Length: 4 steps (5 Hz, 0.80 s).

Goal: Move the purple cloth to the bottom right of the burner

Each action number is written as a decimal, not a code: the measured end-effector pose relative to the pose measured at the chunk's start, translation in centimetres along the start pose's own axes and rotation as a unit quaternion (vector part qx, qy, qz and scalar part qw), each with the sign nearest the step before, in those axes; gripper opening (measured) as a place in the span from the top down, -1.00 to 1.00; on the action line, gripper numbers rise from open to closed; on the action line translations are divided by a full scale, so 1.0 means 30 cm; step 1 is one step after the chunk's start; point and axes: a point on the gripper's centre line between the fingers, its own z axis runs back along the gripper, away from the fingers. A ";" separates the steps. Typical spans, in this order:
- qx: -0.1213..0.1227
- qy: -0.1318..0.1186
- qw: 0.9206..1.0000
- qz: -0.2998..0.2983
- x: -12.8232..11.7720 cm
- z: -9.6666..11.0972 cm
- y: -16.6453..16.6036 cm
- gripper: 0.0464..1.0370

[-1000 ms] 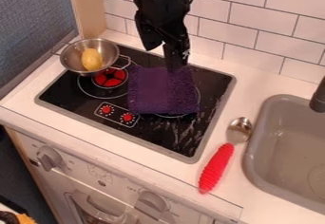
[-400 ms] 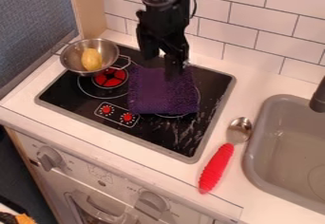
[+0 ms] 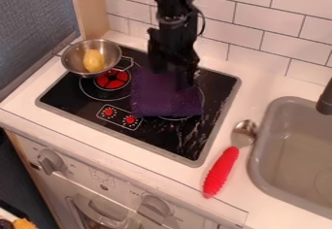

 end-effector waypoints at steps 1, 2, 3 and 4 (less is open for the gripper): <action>-0.005 0.014 1.000 0.003 -0.006 -0.050 0.013 -0.93; -0.006 0.014 1.000 0.006 -0.017 -0.066 0.009 -0.93; -0.009 0.011 1.000 0.008 -0.043 -0.077 -0.003 -0.93; -0.012 -0.002 1.000 0.013 -0.073 -0.072 -0.025 -0.92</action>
